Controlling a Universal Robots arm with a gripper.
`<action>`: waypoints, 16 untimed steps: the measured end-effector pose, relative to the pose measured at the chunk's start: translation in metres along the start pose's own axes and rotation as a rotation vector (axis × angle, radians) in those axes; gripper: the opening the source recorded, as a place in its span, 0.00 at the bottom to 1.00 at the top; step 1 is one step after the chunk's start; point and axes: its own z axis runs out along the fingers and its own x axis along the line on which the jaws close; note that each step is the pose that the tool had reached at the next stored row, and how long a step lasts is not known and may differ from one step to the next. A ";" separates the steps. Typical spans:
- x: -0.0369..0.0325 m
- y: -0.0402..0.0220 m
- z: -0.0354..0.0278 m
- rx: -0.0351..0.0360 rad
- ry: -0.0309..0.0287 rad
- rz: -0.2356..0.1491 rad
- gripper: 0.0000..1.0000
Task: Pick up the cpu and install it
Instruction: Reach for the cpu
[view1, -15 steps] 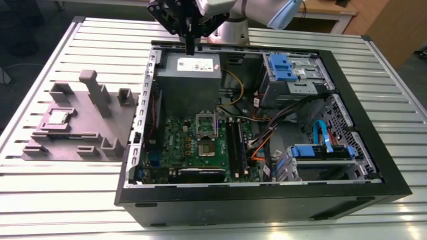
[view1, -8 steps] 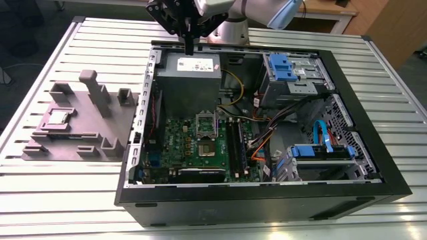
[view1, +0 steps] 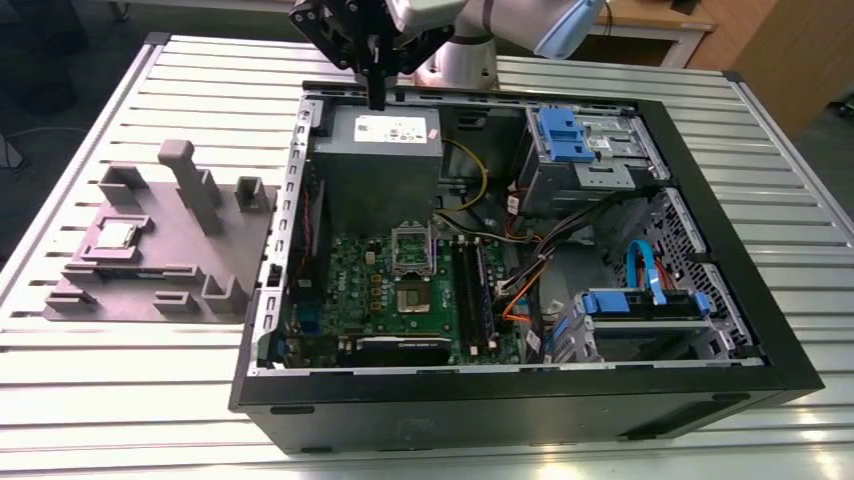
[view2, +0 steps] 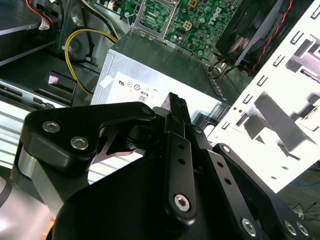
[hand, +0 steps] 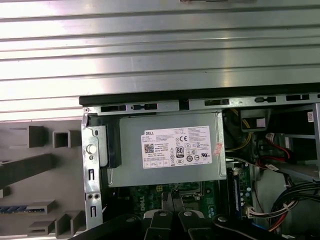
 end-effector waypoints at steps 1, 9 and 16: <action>0.0002 0.0000 0.0000 0.0000 0.0000 0.000 0.11; 0.0021 -0.0002 0.0004 0.0000 0.0000 0.000 0.11; 0.0034 -0.0003 0.0006 0.0000 0.0000 0.000 0.11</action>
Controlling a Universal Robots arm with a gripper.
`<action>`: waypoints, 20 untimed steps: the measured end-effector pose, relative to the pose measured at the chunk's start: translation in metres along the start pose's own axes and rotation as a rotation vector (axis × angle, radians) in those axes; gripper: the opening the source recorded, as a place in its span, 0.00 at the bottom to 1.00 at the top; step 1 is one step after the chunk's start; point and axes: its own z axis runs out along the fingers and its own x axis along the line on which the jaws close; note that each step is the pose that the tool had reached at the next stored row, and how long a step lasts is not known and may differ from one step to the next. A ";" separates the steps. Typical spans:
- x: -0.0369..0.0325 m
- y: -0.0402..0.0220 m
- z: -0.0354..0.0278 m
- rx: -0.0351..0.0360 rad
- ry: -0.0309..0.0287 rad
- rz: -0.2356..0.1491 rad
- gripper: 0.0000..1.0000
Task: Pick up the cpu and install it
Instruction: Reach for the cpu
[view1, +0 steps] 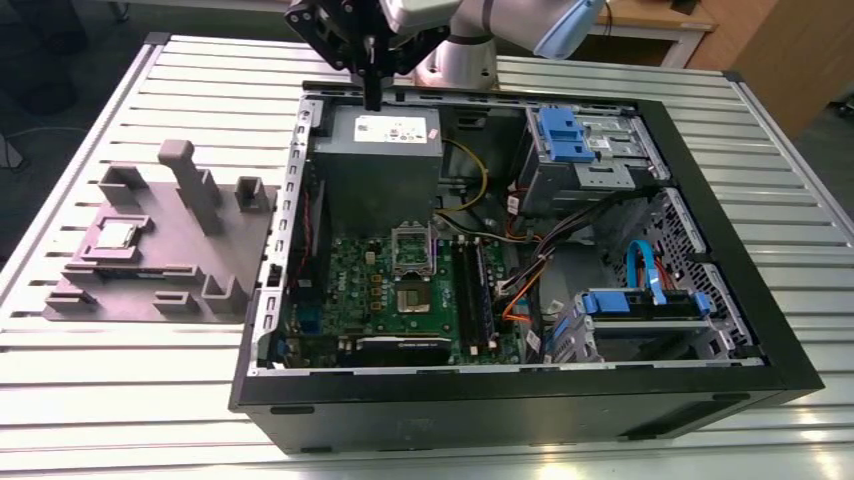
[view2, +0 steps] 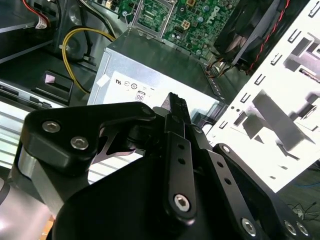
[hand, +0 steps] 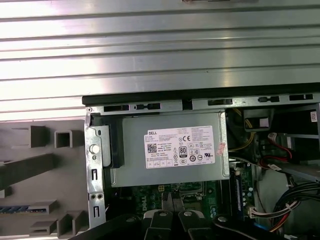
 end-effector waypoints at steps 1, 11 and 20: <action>0.0003 0.0000 0.0000 0.0000 0.0000 0.000 0.11; 0.0028 -0.0002 0.0002 0.0000 0.0000 0.000 0.11; 0.0103 -0.0009 0.0031 0.0002 0.0021 0.000 0.11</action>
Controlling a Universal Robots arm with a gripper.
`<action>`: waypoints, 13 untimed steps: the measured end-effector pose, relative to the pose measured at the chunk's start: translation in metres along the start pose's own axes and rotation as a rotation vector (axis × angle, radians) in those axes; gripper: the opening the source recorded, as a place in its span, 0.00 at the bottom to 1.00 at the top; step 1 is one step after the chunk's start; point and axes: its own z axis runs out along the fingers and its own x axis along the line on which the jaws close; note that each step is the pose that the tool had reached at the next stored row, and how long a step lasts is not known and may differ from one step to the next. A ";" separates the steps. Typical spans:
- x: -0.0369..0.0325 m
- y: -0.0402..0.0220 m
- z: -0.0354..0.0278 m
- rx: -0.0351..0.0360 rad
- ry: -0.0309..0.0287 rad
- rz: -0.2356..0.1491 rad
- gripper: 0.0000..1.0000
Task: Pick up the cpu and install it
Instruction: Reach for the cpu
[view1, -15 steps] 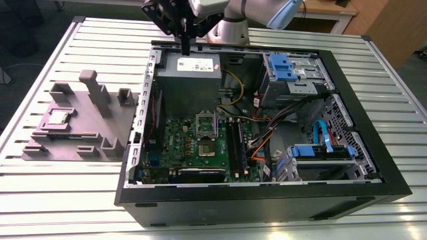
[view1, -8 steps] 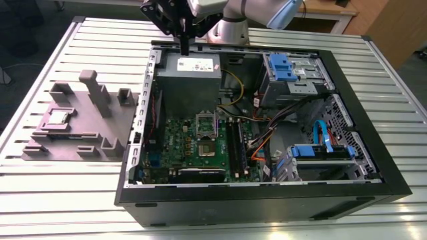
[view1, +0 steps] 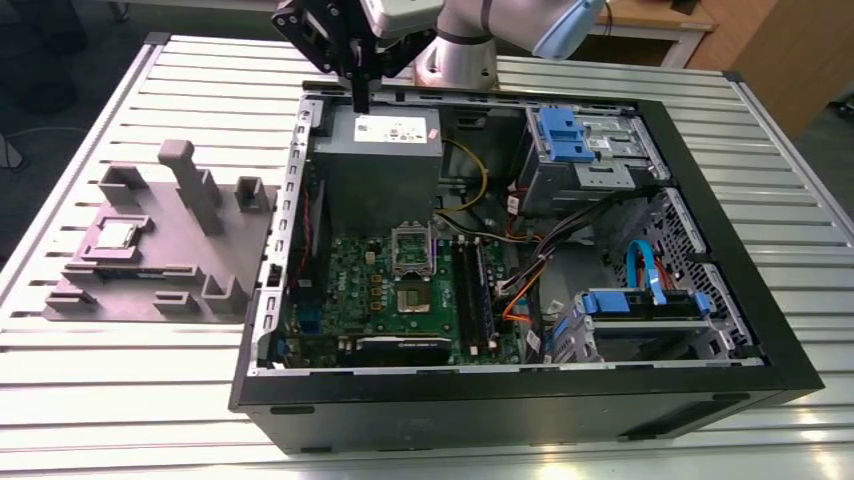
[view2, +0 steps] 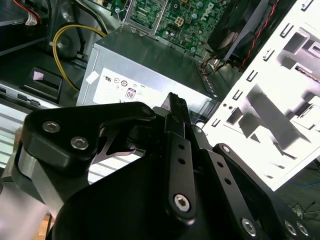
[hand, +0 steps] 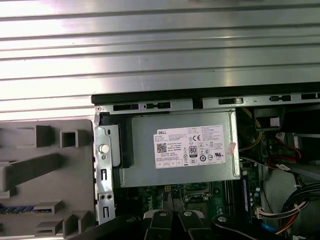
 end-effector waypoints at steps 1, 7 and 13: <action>0.0013 -0.0001 0.0002 0.0000 0.0000 0.000 0.11; 0.0033 -0.0003 0.0006 0.0000 0.0000 0.000 0.11; 0.0047 -0.0004 0.0007 0.0000 0.0002 0.000 0.11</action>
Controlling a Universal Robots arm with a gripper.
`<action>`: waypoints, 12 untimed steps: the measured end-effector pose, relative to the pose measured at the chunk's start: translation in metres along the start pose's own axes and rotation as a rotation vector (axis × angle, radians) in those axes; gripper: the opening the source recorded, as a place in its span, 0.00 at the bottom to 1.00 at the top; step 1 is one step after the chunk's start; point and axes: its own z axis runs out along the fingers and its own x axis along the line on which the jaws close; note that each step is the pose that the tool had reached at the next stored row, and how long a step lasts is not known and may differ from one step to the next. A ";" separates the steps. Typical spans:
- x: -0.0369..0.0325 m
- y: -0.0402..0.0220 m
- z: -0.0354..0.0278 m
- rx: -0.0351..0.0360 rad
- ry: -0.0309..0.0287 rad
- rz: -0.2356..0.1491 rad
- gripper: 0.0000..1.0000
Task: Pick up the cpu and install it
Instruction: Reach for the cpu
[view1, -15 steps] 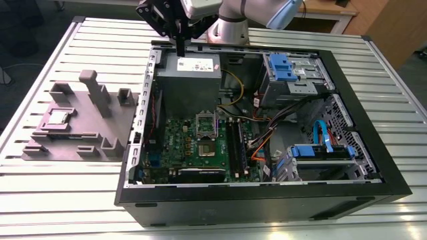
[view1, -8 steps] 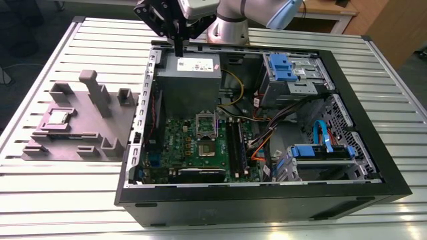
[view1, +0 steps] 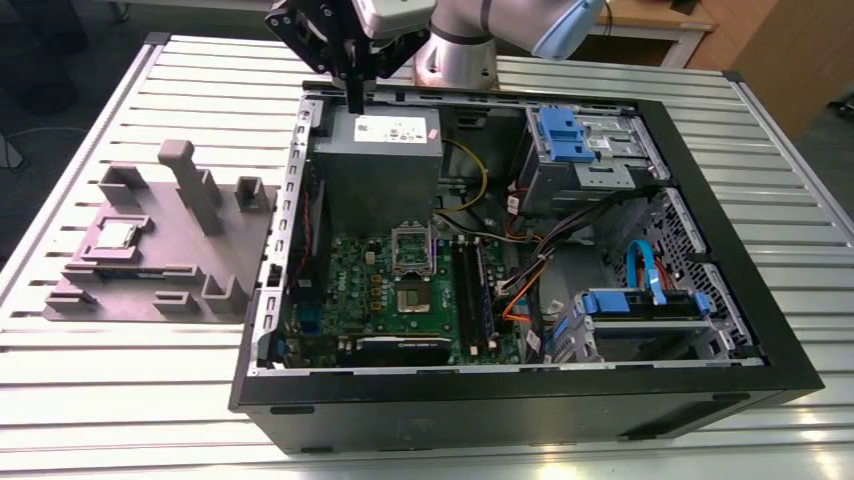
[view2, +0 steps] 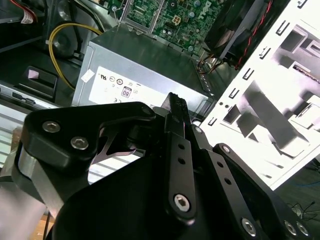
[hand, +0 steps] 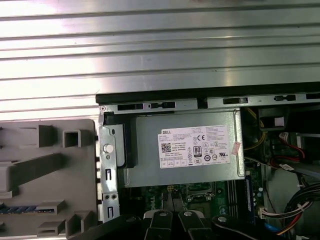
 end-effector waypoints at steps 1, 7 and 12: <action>0.0002 0.0000 0.0000 0.0000 0.0001 0.000 0.11; 0.0017 -0.0002 0.0009 0.0002 0.0025 0.000 0.11; 0.0026 -0.0003 0.0016 0.0004 0.0043 0.000 0.11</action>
